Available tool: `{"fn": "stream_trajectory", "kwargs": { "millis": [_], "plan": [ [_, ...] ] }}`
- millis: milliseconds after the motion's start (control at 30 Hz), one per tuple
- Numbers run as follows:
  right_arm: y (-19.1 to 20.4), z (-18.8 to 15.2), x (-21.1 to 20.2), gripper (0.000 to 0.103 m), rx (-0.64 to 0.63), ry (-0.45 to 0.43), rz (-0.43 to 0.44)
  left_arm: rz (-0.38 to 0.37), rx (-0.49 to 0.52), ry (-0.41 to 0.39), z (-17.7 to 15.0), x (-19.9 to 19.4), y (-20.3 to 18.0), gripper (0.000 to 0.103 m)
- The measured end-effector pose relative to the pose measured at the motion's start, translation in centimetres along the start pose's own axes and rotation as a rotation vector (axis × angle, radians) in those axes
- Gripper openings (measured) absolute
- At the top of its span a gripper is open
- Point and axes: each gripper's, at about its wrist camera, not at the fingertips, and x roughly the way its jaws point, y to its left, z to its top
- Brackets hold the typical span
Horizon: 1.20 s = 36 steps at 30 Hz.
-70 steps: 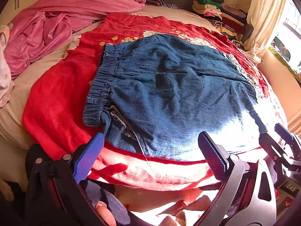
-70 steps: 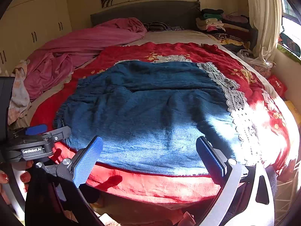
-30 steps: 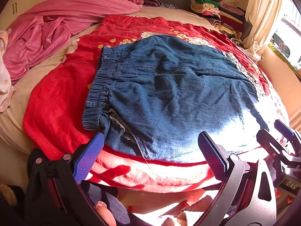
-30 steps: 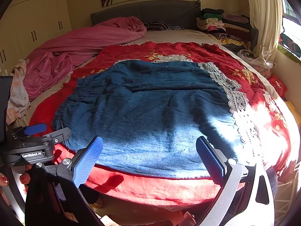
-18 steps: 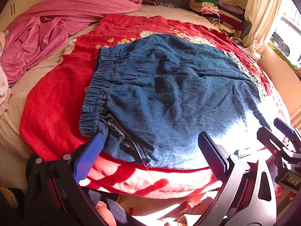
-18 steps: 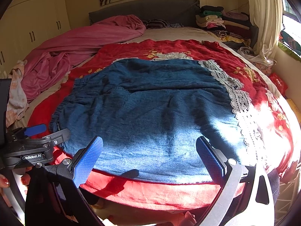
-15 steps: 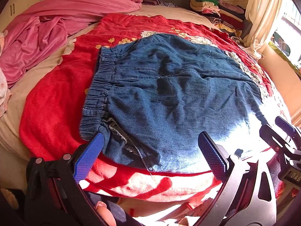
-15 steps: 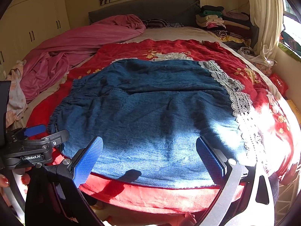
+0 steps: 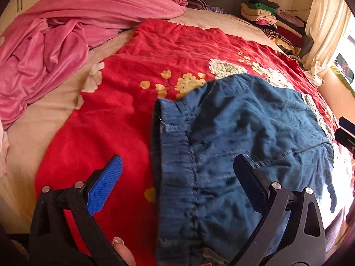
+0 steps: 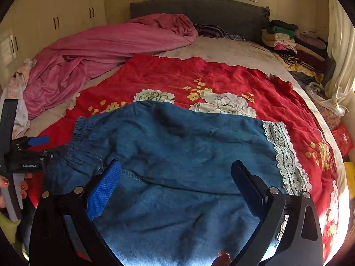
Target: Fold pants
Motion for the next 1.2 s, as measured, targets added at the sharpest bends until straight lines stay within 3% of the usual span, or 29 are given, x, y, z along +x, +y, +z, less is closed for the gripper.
{"fn": "stream_trajectory", "kwargs": {
  "millis": [67, 300, 433, 500, 567, 667, 733, 767, 900, 1000, 1200],
  "plan": [
    [0.3, 2.2, 2.0, 0.099, -0.063, 0.014, 0.05, 0.041, 0.018, -0.005, 1.6, 1.1, 0.9, 0.094],
    [1.5, 7.4, 10.4, 0.099, -0.218, 0.157, 0.077, -0.057, 0.107, 0.095, 4.2, 6.1, 1.5, 0.094],
    [1.4, 9.2, 14.8, 0.099, -0.213, 0.231, 0.106, -0.095, 0.058, 0.115, 4.5, 8.3, 2.3, 0.093],
    [1.6, 9.7, 16.7, 0.099, -0.254, 0.272, 0.122, -0.158, 0.028, 0.097, 4.6, 8.6, 2.7, 0.079],
    [2.1, 10.0, 18.1, 0.098, -0.294, 0.306, 0.143, -0.196, 0.025, 0.086, 4.6, 8.7, 2.7, 0.052],
    [2.2, 10.0, 19.5, 0.097, -0.278, 0.327, 0.212, -0.237, -0.004, 0.074, 4.8, 8.4, 3.0, 0.033],
    [2.4, 9.8, 19.8, 0.07, -0.258, 0.329, 0.273, -0.254, -0.025, 0.06, 5.0, 8.0, 3.3, 0.029],
    [2.6, 9.7, 19.6, 0.048, -0.258, 0.326, 0.295, -0.265, -0.031, 0.051, 4.9, 7.7, 3.3, 0.028],
    [3.6, 8.7, 17.9, 0.018, -0.297, 0.284, 0.34, -0.277, -0.039, 0.016, 5.0, 6.6, 3.5, 0.027],
    [3.4, 8.0, 15.7, 0.008, -0.284, 0.227, 0.344, -0.256, -0.027, -0.019, 4.9, 5.6, 3.4, 0.027],
    [1.8, 6.6, 9.6, 0.007, -0.19, 0.078, 0.379, -0.237, 0.001, -0.104, 4.2, 2.8, 2.9, 0.027]
  ]
}}
